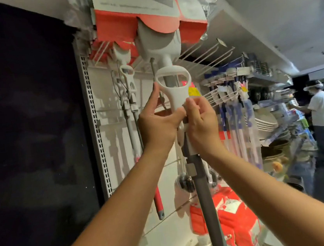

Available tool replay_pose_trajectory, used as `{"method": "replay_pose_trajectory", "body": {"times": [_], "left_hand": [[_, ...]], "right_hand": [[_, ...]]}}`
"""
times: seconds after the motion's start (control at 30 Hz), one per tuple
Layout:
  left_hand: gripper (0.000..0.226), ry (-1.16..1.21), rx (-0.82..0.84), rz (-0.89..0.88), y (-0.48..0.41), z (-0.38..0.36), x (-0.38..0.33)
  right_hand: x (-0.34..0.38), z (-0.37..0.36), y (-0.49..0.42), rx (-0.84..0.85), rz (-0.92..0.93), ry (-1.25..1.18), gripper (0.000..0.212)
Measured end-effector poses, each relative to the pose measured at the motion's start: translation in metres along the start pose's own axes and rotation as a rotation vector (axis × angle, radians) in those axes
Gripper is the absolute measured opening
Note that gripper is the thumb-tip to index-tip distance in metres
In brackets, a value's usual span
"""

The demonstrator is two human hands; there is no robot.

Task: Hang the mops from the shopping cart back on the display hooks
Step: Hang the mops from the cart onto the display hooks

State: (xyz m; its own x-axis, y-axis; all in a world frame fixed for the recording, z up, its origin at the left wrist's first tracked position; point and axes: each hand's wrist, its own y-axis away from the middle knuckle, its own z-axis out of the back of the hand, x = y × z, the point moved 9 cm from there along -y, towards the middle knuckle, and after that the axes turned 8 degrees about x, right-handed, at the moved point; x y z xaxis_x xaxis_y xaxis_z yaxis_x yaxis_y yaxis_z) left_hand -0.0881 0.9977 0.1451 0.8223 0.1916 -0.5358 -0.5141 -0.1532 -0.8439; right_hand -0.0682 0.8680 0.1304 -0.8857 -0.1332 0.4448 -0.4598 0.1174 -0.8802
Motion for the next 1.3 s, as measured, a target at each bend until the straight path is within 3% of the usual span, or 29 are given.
{"method": "replay_pose_trajectory", "body": {"times": [0.13,0.6,1.03,1.3], "left_hand": [[0.098,-0.031,-0.009,-0.067,-0.043,0.008,0.000],[0.093,-0.363,0.014,-0.245,-0.185,0.007,-0.021],[0.079,-0.733,-0.134,-0.370,-0.263,-0.037,-0.029],[0.082,-0.880,-0.196,-0.370,-0.297,-0.051,-0.015]], "right_hand": [[-0.010,-0.017,-0.038,-0.022,0.014,-0.008,0.024],[-0.032,-0.057,-0.178,-0.014,0.094,-0.140,0.027],[-0.078,-0.062,-0.289,0.157,0.096,-0.410,0.029],[-0.113,-0.080,-0.334,0.250,0.055,-0.488,0.031]]}}
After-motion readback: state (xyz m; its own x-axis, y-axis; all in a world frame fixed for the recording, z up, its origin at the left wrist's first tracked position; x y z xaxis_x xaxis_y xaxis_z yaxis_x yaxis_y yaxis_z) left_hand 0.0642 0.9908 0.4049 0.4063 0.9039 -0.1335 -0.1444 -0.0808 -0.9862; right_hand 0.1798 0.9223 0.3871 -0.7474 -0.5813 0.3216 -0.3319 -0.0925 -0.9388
